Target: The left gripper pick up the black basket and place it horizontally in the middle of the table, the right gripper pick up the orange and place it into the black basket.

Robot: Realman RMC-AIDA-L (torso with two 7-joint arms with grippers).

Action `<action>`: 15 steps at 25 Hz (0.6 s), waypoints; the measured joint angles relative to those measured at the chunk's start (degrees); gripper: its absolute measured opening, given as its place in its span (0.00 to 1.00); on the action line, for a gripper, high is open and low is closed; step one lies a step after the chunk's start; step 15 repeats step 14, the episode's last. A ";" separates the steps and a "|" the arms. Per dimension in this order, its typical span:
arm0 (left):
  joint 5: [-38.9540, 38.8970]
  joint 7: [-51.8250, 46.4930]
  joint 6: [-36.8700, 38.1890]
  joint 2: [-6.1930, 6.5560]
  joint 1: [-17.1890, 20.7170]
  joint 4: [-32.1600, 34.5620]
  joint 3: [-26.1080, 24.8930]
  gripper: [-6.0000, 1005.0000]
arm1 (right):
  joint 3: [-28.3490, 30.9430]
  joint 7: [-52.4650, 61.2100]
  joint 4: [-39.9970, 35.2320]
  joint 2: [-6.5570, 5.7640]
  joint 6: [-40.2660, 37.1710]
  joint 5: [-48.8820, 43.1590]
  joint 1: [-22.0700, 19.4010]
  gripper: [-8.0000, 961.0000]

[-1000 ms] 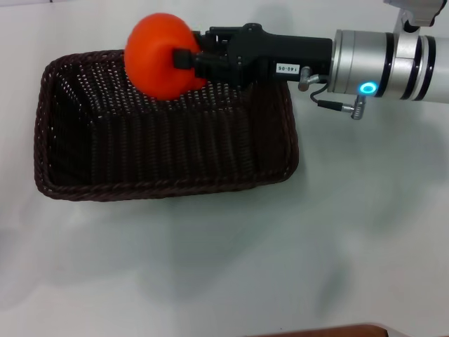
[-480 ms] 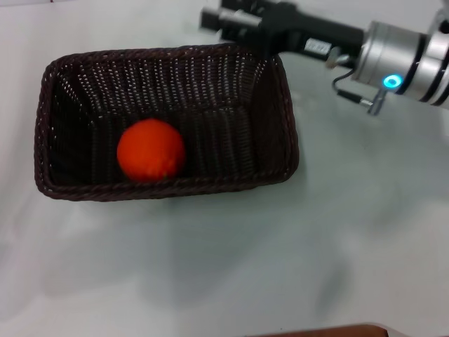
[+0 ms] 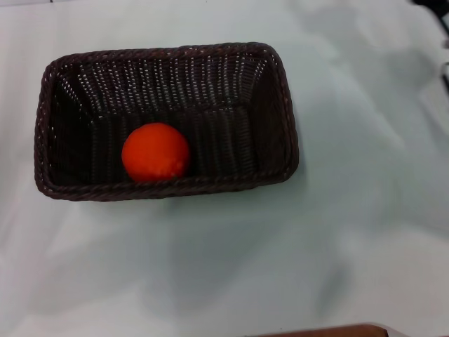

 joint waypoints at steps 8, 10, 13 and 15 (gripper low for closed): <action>0.00 0.28 0.01 -0.09 0.16 -0.51 -0.14 0.66 | 9.20 -9.07 4.26 -0.01 -3.33 11.01 -3.16 0.83; 0.00 0.30 -0.11 -0.09 0.16 -0.58 -0.37 0.66 | 10.94 -9.15 4.28 -0.04 -2.92 11.25 -3.82 0.83; 0.00 0.39 -0.36 -0.09 0.00 -1.09 -0.91 0.66 | 12.49 -9.20 4.30 -0.06 -2.85 11.38 -4.65 0.83; 0.01 0.42 -0.40 -0.09 -0.06 -1.23 -1.05 0.66 | 12.77 -9.20 4.31 -0.05 -2.90 11.44 -4.84 0.83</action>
